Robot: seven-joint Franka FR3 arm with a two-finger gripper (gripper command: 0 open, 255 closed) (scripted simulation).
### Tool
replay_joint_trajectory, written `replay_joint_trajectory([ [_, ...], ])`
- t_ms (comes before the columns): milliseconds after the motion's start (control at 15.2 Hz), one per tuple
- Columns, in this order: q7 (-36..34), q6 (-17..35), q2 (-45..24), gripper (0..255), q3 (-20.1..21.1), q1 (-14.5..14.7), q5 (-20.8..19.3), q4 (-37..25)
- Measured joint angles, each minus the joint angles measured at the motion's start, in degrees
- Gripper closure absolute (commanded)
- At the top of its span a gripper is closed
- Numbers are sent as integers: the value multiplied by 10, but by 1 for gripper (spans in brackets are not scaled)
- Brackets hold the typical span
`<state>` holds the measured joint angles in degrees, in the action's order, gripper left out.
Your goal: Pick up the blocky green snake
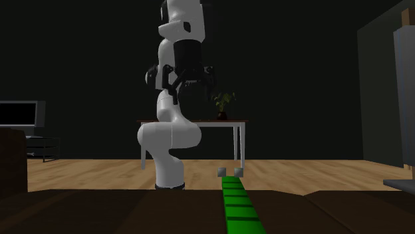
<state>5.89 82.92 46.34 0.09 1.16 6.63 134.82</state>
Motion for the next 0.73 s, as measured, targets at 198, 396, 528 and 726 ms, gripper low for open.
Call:
replay_joint_trajectory([
  [198, -19, 25, -10, 0, 13, -3, 4, 11],
  [396, -65, 81, -33, 0, 44, -10, 14, 32],
  [528, -97, 122, -61, 0, 65, -16, 18, 38],
  [726, -144, 187, -102, 0, 93, -27, 18, 51],
])
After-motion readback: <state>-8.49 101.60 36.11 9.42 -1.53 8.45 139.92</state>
